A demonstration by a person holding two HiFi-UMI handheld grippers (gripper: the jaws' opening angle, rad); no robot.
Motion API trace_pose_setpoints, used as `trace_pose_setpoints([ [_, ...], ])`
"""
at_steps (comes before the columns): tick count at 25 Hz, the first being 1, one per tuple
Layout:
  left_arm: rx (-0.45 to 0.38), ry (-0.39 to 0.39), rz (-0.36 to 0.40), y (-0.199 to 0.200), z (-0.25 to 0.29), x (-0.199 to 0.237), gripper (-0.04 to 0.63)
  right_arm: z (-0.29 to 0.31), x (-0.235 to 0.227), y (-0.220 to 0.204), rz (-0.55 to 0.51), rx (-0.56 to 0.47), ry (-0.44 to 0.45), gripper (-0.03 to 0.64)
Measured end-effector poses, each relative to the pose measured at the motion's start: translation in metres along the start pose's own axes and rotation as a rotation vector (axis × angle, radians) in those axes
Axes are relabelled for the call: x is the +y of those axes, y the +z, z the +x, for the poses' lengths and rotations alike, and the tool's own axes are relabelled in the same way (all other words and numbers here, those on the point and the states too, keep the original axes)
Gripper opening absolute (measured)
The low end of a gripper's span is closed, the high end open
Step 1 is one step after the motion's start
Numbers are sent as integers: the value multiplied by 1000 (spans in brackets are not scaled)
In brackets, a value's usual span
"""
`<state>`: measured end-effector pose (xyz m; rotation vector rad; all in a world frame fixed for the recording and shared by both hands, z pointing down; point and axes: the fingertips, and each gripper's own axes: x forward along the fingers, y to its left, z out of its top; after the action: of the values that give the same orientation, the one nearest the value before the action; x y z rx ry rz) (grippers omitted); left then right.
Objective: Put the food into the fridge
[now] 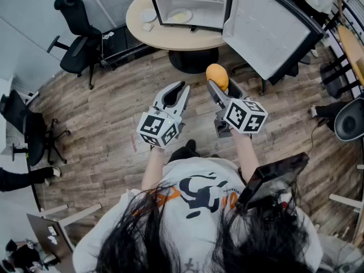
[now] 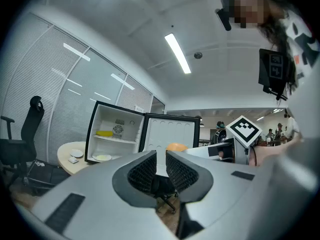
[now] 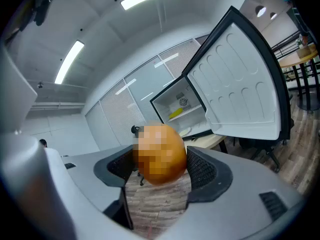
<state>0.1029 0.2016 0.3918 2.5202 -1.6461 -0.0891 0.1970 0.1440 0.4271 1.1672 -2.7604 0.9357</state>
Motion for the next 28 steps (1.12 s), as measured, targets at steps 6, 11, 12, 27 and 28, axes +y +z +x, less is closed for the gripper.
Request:
trace_pose_setpoints([
  [6,-2,2,4,0,0,8,54,8,2,-2,4,-6,1,327],
  [11,-1,3,-1,-1,0,14,54,9,1,-3,7,-7,-5,327],
  [12,1,2,-2,-1,2,16,54,10,0,-3,1,-4,-9,327],
  [27,20,-31,0,-3,28,61,54,57,-5,-4,46,8,-17,327],
  [28,22,-35,1,-3,32,65,54,62,-6,-3,50,6,-18,327],
])
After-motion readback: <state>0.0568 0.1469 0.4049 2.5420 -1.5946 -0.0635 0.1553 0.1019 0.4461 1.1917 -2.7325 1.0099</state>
